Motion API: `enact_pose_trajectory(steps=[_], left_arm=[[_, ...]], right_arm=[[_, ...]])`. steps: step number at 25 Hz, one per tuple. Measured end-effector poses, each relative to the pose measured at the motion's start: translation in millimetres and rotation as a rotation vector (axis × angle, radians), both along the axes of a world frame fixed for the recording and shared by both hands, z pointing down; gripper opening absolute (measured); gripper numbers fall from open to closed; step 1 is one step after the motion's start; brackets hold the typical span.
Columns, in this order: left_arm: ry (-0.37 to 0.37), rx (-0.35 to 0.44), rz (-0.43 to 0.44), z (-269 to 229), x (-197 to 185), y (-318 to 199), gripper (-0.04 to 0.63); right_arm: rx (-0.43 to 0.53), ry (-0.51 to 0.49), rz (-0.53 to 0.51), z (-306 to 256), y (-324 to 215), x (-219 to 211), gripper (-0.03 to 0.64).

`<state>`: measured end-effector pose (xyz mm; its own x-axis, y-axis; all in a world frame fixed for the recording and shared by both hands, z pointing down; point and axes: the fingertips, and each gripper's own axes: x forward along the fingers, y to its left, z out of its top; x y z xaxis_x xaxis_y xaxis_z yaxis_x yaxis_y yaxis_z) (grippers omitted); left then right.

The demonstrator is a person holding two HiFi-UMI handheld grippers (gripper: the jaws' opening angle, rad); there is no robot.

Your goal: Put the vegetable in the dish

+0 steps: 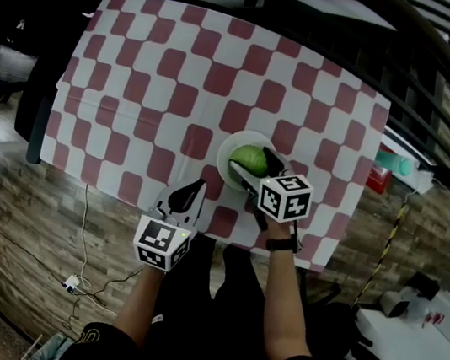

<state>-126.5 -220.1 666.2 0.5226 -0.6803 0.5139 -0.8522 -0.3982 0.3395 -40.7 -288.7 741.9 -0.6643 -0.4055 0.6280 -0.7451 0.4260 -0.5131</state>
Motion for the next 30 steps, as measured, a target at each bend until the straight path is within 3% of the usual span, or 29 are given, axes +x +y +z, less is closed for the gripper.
enact_pose_trajectory(steps=[3,9,19,21,25,30], left_arm=[[-0.004,0.003,-0.005,-2,0,-1,0.021],[-0.014,0.045,-0.013,-24,5,-8,0.021],[-0.025,0.265,-0.049,-137,29,-34,0.021],[-0.023,0.314,-0.059,-162,35,-35,0.021],[-0.028,0.412,-0.067,-211,52,-34,0.021],[-0.017,0.509,-0.047,-260,81,-22,0.021]], right_arm=[[0.038,0.064,0.026,-6,-7,9,0.426],[0.105,0.071,0.035,-42,-10,17,0.426],[0.340,0.041,0.057,-175,7,38,0.414],[0.407,0.034,0.066,-206,11,44,0.378],[0.542,0.024,0.115,-263,19,63,0.236],[0.693,0.004,0.189,-326,30,89,0.148]])
